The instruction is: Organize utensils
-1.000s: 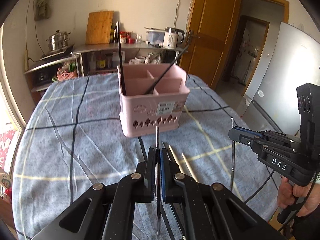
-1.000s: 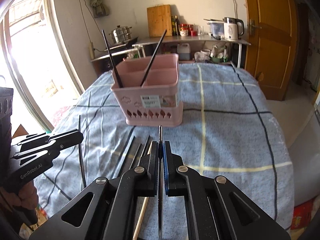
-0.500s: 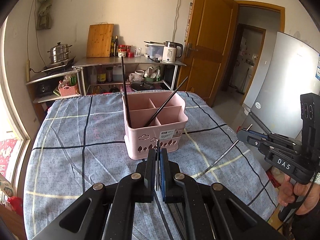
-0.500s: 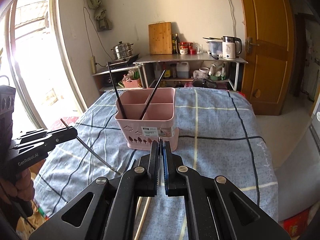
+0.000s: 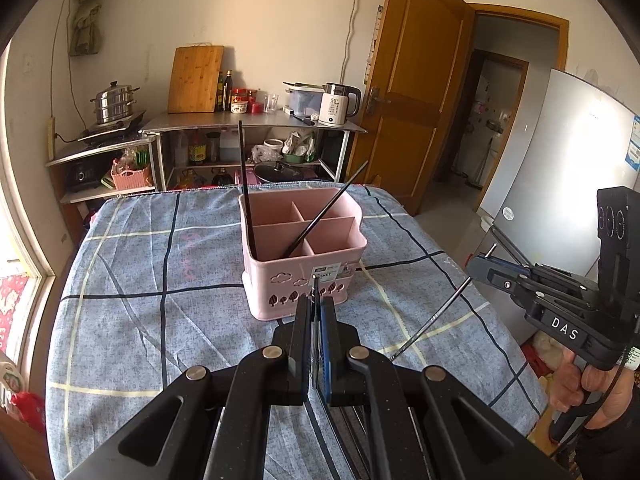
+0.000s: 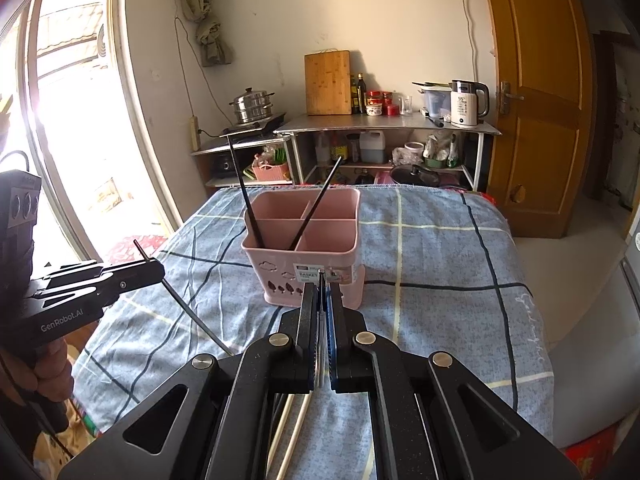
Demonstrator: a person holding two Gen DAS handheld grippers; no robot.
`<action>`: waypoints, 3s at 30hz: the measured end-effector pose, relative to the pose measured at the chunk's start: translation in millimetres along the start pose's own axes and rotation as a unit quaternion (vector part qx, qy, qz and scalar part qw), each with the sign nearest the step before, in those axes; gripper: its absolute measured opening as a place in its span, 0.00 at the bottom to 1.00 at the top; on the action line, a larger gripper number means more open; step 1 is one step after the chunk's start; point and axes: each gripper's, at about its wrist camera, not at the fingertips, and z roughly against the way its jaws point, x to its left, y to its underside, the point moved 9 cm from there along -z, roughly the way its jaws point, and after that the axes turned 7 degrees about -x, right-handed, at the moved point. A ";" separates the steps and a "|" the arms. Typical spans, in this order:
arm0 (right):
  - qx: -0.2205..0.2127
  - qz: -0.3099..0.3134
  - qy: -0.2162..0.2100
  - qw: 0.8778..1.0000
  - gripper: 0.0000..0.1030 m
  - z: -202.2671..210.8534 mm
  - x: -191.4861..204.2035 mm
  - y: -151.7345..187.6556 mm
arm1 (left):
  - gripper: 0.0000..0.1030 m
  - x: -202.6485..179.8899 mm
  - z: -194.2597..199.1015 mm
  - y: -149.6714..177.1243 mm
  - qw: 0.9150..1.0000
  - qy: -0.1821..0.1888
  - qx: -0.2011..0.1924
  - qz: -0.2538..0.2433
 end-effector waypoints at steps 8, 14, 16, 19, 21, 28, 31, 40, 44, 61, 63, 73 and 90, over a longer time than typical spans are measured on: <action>-0.024 0.007 -0.011 1.000 0.04 -2.7 9.5 -33.3 | 0.04 2.3 0.9 -39.8 1.000 -0.008 -0.024 -0.009; -0.048 0.018 -0.016 0.999 0.04 -10.5 21.3 -70.0 | 0.04 10.4 -1.5 -80.5 0.999 -0.018 -0.048 -0.009; -0.055 0.019 -0.018 0.998 0.04 -15.6 24.6 -83.4 | 0.04 13.4 -2.9 -92.7 0.998 -0.019 -0.055 -0.007; -0.064 0.020 -0.022 0.998 0.04 -22.9 29.1 -98.6 | 0.04 17.8 -8.1 -111.8 0.998 -0.024 -0.064 -0.006; -0.070 0.019 -0.023 0.997 0.04 -27.2 31.5 -106.6 | 0.04 20.9 -13.5 -121.5 0.997 -0.026 -0.066 -0.005; -0.073 0.007 -0.028 0.997 0.04 -53.1 35.9 -118.6 | 0.04 35.7 -42.6 -127.8 0.998 -0.034 -0.059 0.001; -0.064 0.004 -0.030 0.997 0.04 -67.4 36.8 -115.0 | 0.04 44.4 -57.2 -121.0 0.998 -0.035 -0.048 0.007; -0.026 -0.007 -0.031 0.999 0.04 -107.1 30.4 -87.5 | 0.04 66.2 -95.3 -90.2 0.999 -0.037 -0.013 0.025; -0.010 -0.011 -0.031 0.999 0.04 -119.6 27.9 -75.8 | 0.04 70.5 -108.4 -80.1 0.999 -0.036 -0.001 0.028; 0.009 -0.003 -0.030 1.000 0.05 -125.5 23.0 -66.3 | 0.06 81.5 -99.9 -77.2 0.998 -0.050 -0.015 0.036; 0.004 -0.003 -0.029 1.000 0.07 -119.3 22.0 -67.7 | 0.06 81.2 -92.7 -78.2 0.998 -0.051 -0.020 0.037; -0.025 0.001 -0.034 0.999 0.10 -70.8 24.7 -64.1 | 0.06 64.9 -48.5 -63.2 0.997 -0.047 -0.044 0.033; -0.053 -0.004 -0.027 0.998 0.25 20.1 28.6 4.4 | 0.07 15.5 29.1 17.8 0.997 -0.035 -0.064 0.018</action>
